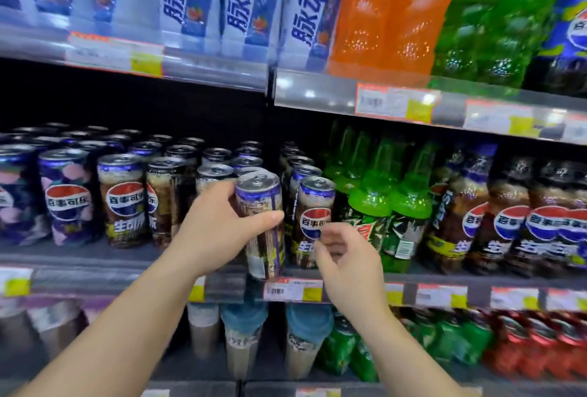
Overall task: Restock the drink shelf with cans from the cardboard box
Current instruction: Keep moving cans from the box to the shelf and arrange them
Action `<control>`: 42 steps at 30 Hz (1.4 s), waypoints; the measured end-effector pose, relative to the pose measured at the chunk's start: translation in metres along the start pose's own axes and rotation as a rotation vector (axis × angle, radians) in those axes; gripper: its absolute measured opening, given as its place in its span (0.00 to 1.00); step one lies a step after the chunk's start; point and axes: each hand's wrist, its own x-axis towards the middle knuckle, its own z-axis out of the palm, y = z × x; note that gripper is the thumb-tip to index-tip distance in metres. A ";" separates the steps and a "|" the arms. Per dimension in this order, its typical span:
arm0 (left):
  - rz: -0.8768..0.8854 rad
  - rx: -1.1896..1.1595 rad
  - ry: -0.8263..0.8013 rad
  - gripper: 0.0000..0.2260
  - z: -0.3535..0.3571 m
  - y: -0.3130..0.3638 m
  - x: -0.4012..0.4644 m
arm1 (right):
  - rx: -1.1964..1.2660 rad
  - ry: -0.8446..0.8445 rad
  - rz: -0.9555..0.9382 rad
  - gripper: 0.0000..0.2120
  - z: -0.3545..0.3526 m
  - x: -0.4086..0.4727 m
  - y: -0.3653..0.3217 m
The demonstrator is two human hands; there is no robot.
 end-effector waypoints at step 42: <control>0.517 1.042 0.007 0.36 -0.022 -0.038 0.071 | -0.618 -0.151 -0.176 0.19 0.057 -0.024 -0.016</control>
